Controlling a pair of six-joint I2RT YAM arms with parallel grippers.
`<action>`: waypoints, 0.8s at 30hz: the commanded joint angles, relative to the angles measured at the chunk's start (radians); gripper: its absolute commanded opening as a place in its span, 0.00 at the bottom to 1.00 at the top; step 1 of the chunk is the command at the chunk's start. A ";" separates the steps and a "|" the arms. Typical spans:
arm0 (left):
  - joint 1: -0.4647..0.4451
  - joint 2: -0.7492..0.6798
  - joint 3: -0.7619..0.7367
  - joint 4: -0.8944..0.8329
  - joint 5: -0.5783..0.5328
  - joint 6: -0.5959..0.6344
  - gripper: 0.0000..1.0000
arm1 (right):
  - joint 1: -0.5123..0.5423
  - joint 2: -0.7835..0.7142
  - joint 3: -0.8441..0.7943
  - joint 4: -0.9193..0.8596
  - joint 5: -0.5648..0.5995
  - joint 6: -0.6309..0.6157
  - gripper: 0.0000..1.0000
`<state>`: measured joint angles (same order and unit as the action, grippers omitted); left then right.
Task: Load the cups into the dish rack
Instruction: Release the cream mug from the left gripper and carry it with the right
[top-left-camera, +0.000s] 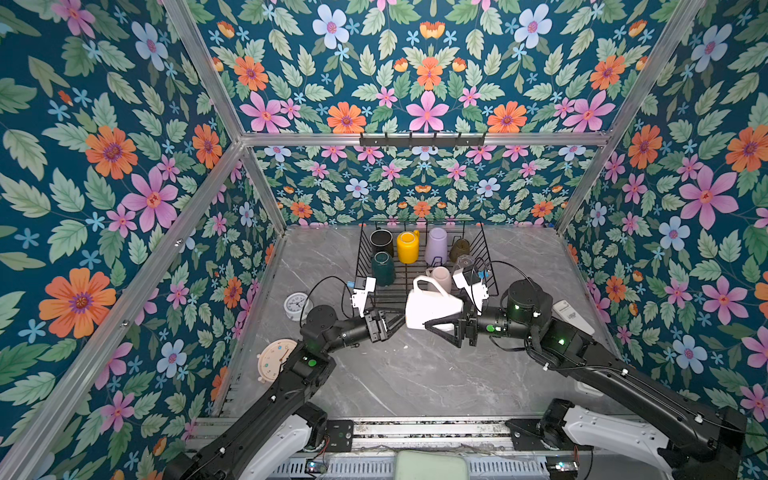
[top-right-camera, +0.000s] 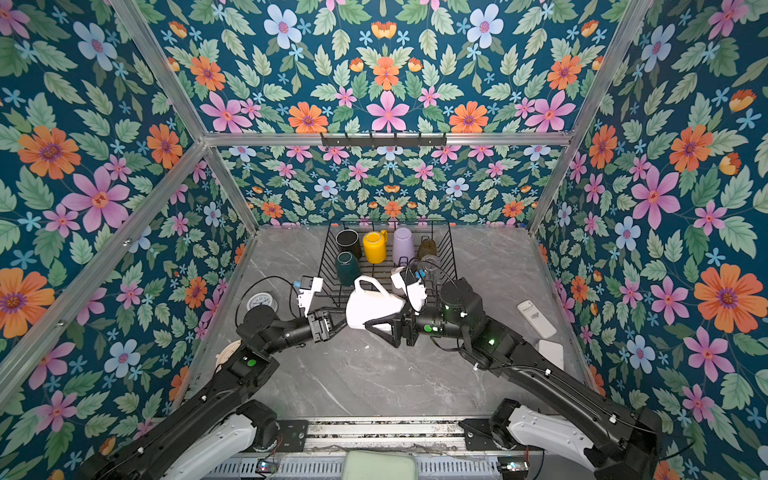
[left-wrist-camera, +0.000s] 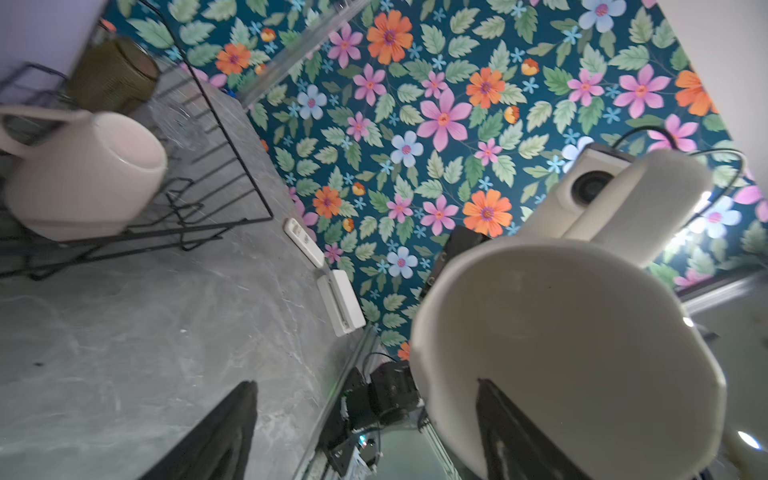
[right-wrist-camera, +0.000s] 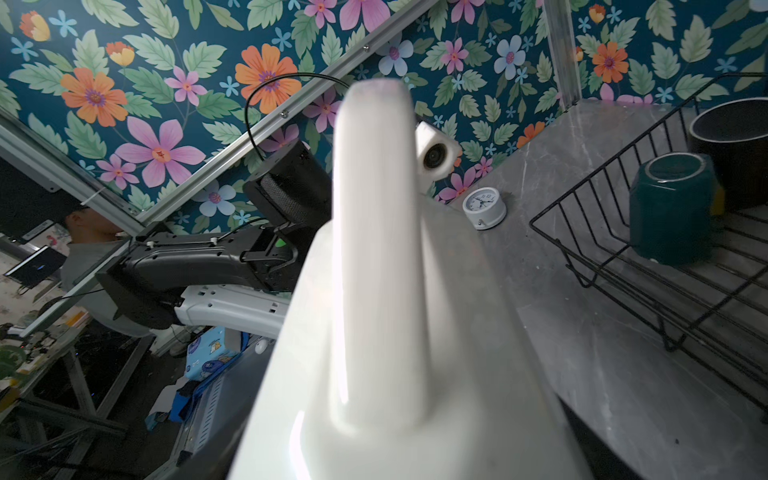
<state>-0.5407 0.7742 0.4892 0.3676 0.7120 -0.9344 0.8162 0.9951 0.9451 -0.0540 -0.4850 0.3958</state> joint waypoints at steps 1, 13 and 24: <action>0.002 -0.053 0.049 -0.291 -0.232 0.187 0.92 | 0.001 0.017 0.059 -0.091 0.100 -0.042 0.31; 0.002 -0.332 0.084 -0.598 -0.914 0.281 1.00 | 0.001 0.227 0.355 -0.440 0.367 -0.132 0.31; 0.001 -0.437 0.083 -0.684 -0.983 0.302 1.00 | -0.060 0.492 0.620 -0.582 0.427 -0.189 0.31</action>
<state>-0.5388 0.3542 0.5686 -0.2848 -0.2287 -0.6510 0.7589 1.4483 1.5177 -0.6266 -0.0898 0.2447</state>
